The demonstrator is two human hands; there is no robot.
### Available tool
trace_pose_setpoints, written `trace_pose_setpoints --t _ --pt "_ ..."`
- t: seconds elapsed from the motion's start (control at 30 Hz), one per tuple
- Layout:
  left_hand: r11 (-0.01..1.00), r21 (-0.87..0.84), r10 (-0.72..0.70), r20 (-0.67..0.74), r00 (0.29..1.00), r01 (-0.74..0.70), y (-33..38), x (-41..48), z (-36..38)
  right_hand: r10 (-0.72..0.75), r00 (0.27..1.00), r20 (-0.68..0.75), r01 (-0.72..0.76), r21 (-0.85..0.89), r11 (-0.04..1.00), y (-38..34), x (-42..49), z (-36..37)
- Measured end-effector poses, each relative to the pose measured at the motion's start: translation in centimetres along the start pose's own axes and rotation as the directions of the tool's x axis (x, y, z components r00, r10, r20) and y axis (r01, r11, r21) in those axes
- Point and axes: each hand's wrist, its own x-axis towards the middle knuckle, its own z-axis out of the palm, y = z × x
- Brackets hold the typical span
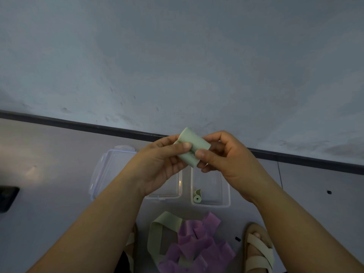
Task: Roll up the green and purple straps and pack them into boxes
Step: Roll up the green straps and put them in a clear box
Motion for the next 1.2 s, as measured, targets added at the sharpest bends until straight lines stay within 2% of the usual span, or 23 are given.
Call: trace_pose_setpoints --t 0.2,0.3,0.37,0.47,0.57,0.9,1.03,1.2 --pt "0.996 -0.062 -0.056 0.006 0.998 0.057 -0.3 0.1 -0.2 -0.123 0.990 -0.075 0.099 -0.265 0.959 0.5 0.0 0.1" --pt "0.998 -0.015 -0.061 0.001 0.998 0.061 -0.2 0.1 -0.2 -0.159 0.984 -0.075 0.124 -0.346 0.930 0.7 -0.1 0.1" --pt "0.997 0.043 -0.065 -0.016 0.998 0.066 0.0 0.0 -0.2 -0.157 0.987 -0.040 0.128 -0.399 0.908 0.8 -0.1 0.1" --pt "0.991 0.095 -0.092 -0.022 0.996 0.094 0.2 -0.3 -0.2 -0.138 0.985 0.099 0.169 -0.471 0.866 0.7 -0.3 0.0" --pt "0.985 0.116 -0.127 0.000 0.992 0.126 0.1 -0.4 -0.2 -0.136 0.980 0.147 0.192 -0.500 0.844 0.4 -0.4 0.0" --pt "0.983 0.019 -0.180 -0.069 0.981 0.182 -0.7 -0.5 0.7 -0.265 0.963 0.047 0.243 -0.576 0.780 0.7 -0.4 -0.5" --pt "0.965 0.225 -0.111 -0.103 0.988 0.132 -1.1 -0.7 0.9 -0.253 0.967 0.022 0.210 -0.629 0.748 1.7 -0.7 -0.4" --pt "0.874 0.480 0.023 -0.200 0.980 0.078 -2.2 -0.7 1.1 -0.234 0.972 -0.002 0.168 -0.687 0.707 2.8 -1.0 0.2"
